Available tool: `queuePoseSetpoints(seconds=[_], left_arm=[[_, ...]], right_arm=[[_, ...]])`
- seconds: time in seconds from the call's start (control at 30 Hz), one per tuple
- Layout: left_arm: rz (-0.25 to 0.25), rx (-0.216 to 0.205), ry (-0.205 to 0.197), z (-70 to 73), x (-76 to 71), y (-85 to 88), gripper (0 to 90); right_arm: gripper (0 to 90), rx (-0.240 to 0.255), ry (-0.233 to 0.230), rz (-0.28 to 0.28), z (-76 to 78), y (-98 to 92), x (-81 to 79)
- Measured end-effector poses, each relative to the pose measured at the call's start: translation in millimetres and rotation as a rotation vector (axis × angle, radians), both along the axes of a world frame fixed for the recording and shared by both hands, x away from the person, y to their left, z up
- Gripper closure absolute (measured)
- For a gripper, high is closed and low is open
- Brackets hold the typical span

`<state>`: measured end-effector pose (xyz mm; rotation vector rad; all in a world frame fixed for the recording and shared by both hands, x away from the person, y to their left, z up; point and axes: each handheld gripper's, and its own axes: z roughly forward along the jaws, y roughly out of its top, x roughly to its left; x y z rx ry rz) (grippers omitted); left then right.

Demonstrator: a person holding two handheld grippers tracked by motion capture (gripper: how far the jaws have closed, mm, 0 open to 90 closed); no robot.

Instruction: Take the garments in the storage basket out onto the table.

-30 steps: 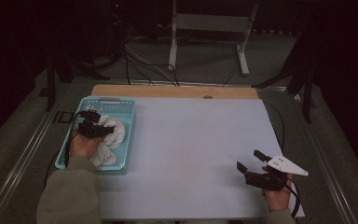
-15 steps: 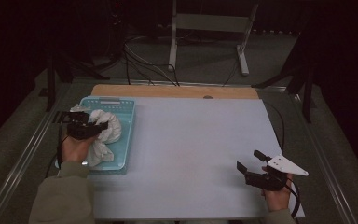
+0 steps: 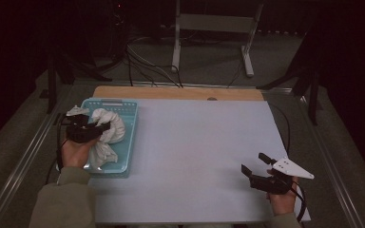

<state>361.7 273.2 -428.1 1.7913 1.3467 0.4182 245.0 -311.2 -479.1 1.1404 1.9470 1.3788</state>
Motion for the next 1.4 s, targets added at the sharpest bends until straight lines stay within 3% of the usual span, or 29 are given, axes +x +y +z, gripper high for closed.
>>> queuePoseSetpoints(seconds=[0.53,1.1,1.4], left_arm=[[-0.009,-0.057,-0.078,13.4,-11.4,-2.6,74.0],[-0.078,-0.148,-0.145,31.2,-21.1,-14.2,74.0],[-0.114,-0.163,-0.16,36.8,-21.3,-25.8,73.9]], right_arm=[[14.6,0.0,-0.002,-0.003,0.4,-0.5,-0.4],[14.6,0.0,-0.001,0.0,0.2,0.0,-0.3],[14.6,-0.001,0.0,0.002,0.0,0.3,-0.3]])
